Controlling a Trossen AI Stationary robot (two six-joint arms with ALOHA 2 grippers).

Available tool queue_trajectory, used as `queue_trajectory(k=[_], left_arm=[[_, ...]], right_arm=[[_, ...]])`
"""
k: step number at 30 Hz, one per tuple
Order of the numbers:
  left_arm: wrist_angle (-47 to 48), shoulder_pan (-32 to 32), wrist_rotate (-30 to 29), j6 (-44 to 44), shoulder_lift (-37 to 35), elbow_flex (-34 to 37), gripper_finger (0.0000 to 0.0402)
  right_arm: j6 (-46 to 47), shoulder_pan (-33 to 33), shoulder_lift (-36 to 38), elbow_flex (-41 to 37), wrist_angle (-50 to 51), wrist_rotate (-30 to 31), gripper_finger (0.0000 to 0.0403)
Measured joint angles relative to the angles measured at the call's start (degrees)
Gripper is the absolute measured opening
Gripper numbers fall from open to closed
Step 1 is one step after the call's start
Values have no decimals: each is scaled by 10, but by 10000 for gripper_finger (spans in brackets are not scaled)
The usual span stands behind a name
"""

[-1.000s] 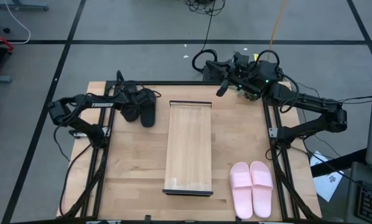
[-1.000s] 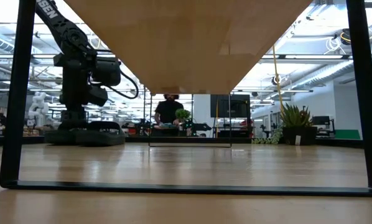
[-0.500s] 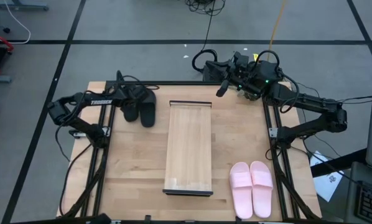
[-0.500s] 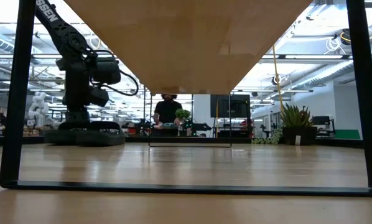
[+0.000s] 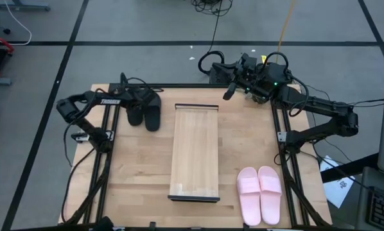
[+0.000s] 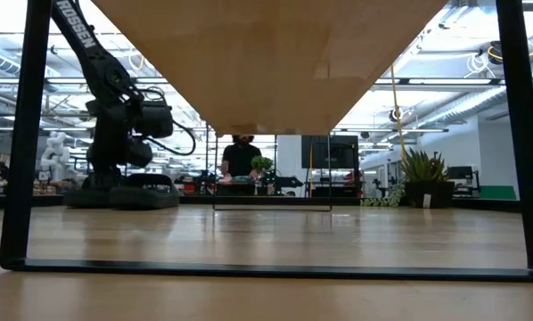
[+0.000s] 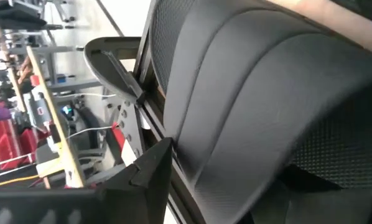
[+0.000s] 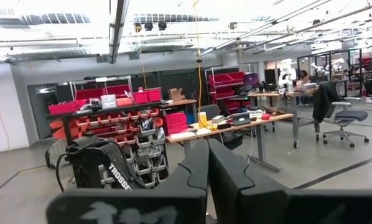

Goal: Pick and place slides into the shelf
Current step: Put the left black slipper on the shelf

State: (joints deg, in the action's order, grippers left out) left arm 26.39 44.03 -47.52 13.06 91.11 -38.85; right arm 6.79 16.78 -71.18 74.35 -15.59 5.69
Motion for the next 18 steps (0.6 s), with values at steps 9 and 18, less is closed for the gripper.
queue_trajectory(k=[9,18], left_arm=[[-25,-9,6,-1,-15,2,13],[-26,-10,19,14,-39,2,5]], right_arm=[[-4,0,0,0,13,0,0],[-4,0,0,0,20,1,0]])
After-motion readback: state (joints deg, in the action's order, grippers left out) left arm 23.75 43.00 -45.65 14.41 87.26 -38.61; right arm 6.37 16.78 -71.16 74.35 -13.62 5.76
